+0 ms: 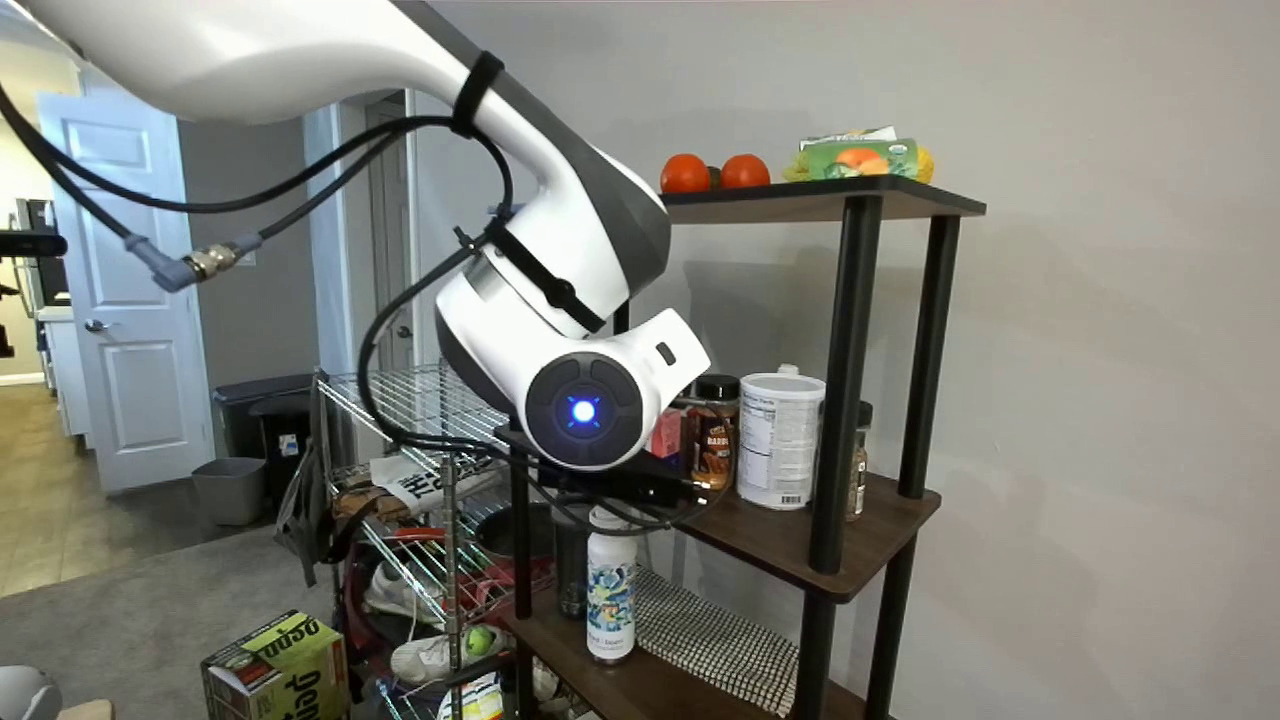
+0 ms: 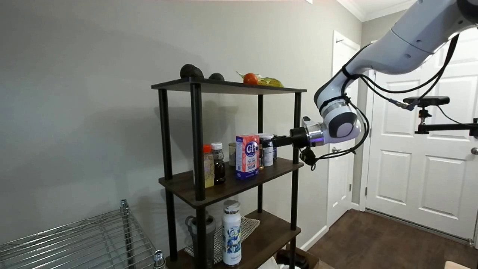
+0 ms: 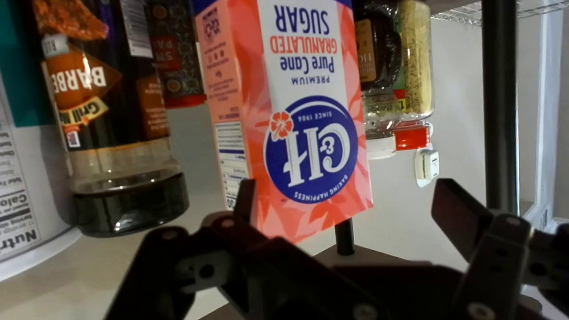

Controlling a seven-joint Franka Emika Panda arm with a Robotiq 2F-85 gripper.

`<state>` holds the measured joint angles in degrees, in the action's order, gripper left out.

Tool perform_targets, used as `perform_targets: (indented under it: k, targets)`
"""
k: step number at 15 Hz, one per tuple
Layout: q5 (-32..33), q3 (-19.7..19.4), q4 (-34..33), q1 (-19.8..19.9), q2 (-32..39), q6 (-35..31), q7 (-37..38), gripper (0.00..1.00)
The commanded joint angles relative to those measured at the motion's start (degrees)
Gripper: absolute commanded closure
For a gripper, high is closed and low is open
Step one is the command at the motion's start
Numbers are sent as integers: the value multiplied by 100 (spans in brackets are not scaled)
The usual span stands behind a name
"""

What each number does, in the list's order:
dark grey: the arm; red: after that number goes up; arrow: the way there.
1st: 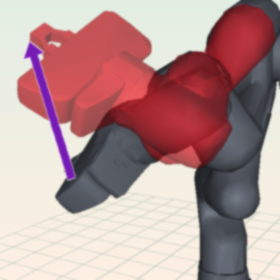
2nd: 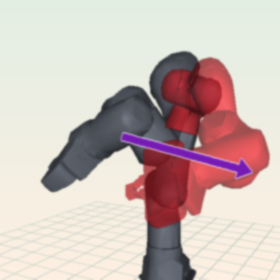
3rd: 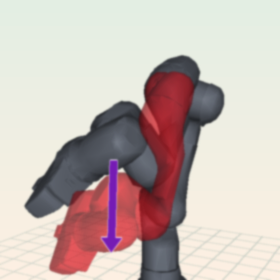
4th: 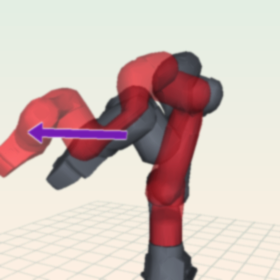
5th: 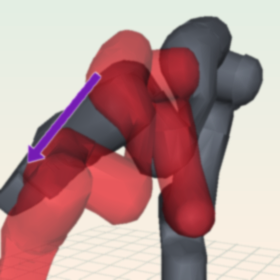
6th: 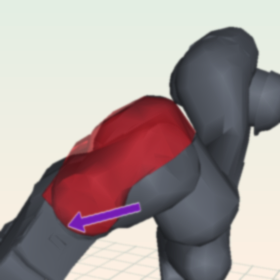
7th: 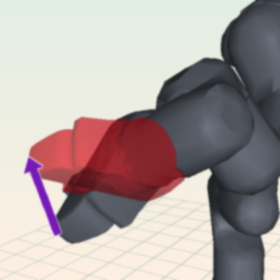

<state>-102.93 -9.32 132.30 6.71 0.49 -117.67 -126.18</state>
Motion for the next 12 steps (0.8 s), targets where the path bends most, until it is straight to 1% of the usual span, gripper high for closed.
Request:
perform_targets:
  k: [1, 12]
  targets:
    - [-127, 40, -102, 52, 126, -18, -269, 0]
    - [-95, 30, -484, 41, 446, 34, -267, 0]
